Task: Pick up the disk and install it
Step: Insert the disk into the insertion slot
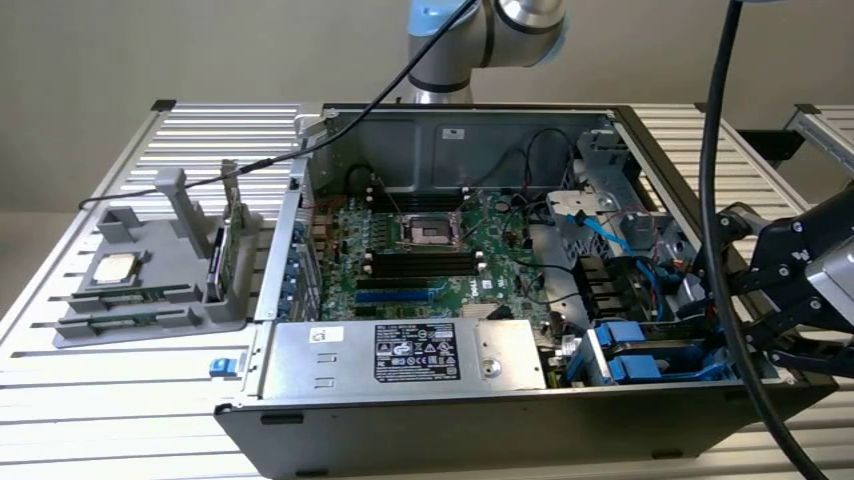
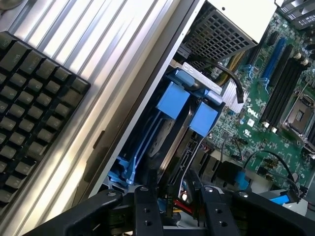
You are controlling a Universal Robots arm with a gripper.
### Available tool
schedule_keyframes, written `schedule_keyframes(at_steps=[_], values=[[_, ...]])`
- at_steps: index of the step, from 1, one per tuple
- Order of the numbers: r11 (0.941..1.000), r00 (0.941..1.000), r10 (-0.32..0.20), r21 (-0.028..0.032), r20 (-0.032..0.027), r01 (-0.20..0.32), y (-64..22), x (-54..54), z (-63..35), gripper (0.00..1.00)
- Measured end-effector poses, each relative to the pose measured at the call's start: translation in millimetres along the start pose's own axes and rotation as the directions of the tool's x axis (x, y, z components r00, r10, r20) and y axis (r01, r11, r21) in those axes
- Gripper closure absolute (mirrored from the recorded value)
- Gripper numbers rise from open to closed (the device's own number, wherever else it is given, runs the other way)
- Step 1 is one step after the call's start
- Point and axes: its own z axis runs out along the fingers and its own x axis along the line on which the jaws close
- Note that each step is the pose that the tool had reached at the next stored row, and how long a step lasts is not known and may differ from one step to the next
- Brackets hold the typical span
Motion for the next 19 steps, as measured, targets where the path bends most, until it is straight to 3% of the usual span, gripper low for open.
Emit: schedule_keyframes(at_steps=[9,19], values=[[0.9998,1.0000,-0.005,0.0190,-0.0045,0.005,-0.1,-0.3,-0.1,0.63],[0.9997,1.0000,-0.007,0.0241,-0.0052,0.007,0.0,-0.1,-0.2,0.63]])
